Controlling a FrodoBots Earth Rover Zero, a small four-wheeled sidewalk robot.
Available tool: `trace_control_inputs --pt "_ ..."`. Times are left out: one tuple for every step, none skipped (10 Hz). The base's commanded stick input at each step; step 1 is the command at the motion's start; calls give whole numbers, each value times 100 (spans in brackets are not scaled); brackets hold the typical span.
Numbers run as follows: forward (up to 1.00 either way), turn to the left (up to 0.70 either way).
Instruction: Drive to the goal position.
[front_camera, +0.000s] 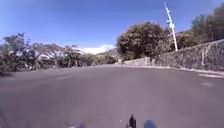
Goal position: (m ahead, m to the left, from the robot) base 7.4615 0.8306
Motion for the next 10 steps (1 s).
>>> trace_control_inputs --pt "85 0" --pt "85 0" --pt "85 0" --pt "85 0" --pt "85 0" --pt "85 0" --pt "85 0" --pt "85 0" --pt "85 0" --pt "85 0"
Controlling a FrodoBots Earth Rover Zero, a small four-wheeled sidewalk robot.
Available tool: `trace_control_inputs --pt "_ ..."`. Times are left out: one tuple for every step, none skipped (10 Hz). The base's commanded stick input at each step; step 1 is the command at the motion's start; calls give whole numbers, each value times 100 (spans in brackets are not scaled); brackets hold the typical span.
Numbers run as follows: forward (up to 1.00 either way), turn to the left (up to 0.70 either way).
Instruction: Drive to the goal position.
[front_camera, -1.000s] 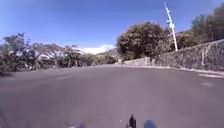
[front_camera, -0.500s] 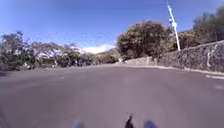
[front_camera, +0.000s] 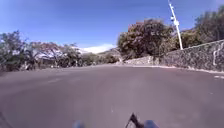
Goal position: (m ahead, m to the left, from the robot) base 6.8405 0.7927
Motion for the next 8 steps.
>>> trace_control_inputs --pt "85 0" --pt "85 0" --pt "85 0" --pt "85 0" --pt "85 0" --pt "85 0" --pt "85 0" --pt "85 0"
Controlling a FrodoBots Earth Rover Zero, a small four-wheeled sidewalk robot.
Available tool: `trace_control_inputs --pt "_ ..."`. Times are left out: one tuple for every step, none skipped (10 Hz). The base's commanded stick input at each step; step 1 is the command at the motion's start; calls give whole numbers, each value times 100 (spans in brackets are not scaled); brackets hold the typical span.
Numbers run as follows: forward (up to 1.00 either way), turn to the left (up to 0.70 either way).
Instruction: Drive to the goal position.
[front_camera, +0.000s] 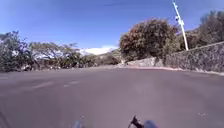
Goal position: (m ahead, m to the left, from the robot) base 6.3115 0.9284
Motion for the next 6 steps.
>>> trace_control_inputs --pt "85 0" --pt "85 0" --pt "85 0" --pt "85 0" --pt "85 0" --pt "85 0"
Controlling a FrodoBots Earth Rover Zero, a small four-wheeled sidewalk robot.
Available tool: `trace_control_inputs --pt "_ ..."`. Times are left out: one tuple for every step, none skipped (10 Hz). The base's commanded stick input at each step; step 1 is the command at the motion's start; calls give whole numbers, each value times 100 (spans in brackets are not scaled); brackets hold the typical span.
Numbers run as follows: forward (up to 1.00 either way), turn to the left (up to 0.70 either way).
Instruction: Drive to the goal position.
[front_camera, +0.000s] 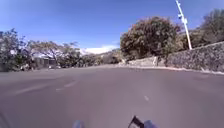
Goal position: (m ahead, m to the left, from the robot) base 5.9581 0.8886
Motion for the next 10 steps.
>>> trace_control_inputs --pt "85 0" --pt "85 0" --pt "85 0" --pt "85 0" --pt "85 0" --pt "85 0" --pt "85 0" --pt "85 0" --pt "85 0" --pt "85 0"
